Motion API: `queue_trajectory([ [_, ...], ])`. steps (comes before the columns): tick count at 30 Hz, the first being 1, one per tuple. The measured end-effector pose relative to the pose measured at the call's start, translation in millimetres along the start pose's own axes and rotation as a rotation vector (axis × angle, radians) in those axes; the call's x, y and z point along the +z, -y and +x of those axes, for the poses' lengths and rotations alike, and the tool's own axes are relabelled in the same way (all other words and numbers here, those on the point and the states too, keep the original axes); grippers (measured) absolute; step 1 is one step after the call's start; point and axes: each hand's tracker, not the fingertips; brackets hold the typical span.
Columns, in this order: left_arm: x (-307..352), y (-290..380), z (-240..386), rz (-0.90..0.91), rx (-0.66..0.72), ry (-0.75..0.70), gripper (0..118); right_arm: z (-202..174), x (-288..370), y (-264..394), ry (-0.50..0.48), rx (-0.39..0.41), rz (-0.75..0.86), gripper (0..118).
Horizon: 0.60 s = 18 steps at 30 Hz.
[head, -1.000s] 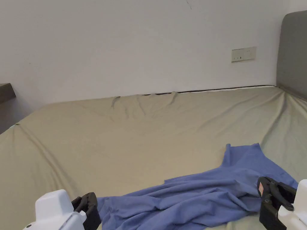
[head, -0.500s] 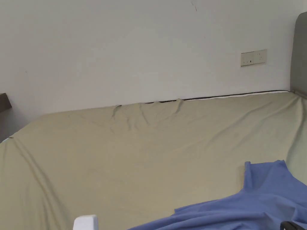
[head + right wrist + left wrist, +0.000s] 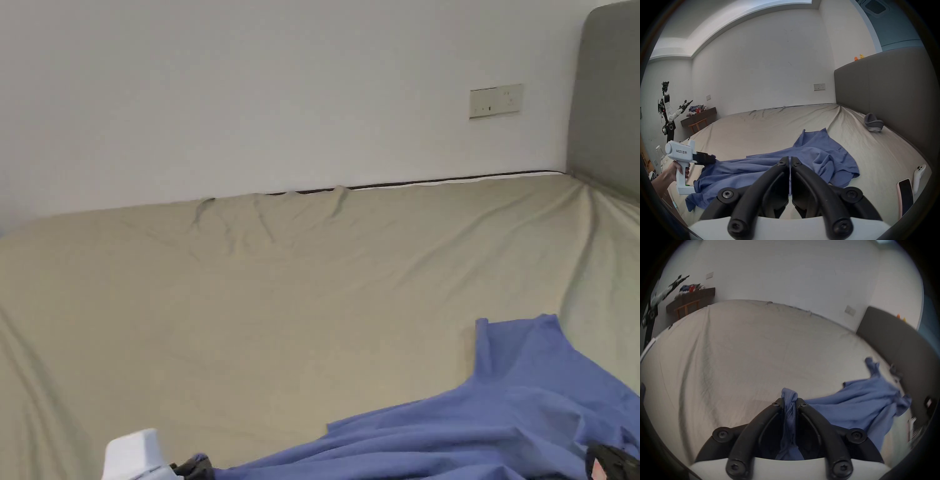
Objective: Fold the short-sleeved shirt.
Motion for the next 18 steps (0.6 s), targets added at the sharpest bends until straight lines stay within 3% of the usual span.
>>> queue_trajectory([
  [2,7,4,2,0.051,0.064,-0.013,9,7,1,-3,0.019,-0.001,-0.014,11],
  [3,5,2,0,0.052,0.059,-0.016,9,12,0,-5,0.029,-0.008,-0.047,34],
  [4,3,0,0,0.036,0.037,-0.026,9,15,-2,-7,0.05,-0.013,-0.073,80],
  [5,-1,7,6,0.015,-0.011,-0.056,9,20,-5,-9,0.072,-0.012,-0.107,111],
  [6,-5,8,8,0.004,-0.043,-0.064,9,27,-9,-11,0.091,-0.009,-0.139,118],
  [7,-9,10,9,-0.012,-0.069,-0.07,9,33,-12,-13,0.078,-0.006,-0.144,115],
  [8,-15,11,9,-0.025,-0.078,-0.075,9,38,-12,-14,0.122,0.07,-0.068,115],
  [9,-23,18,10,-0.041,-0.09,-0.084,9,47,-16,-8,0.167,-0.04,-0.212,115],
  [10,-29,21,10,-0.044,-0.092,-0.09,9,55,-18,-10,0.211,0.02,-0.171,115],
  [15,-28,29,31,-0.054,-0.151,-0.112,9,137,-66,-27,0.294,-0.064,-0.304,115],
  [16,-29,31,28,-0.055,-0.146,-0.111,9,121,-68,-41,0.311,-0.051,-0.347,115],
  [18,-22,31,30,-0.05,-0.137,-0.099,9,130,-90,-41,0.307,-0.017,-0.434,115],
])
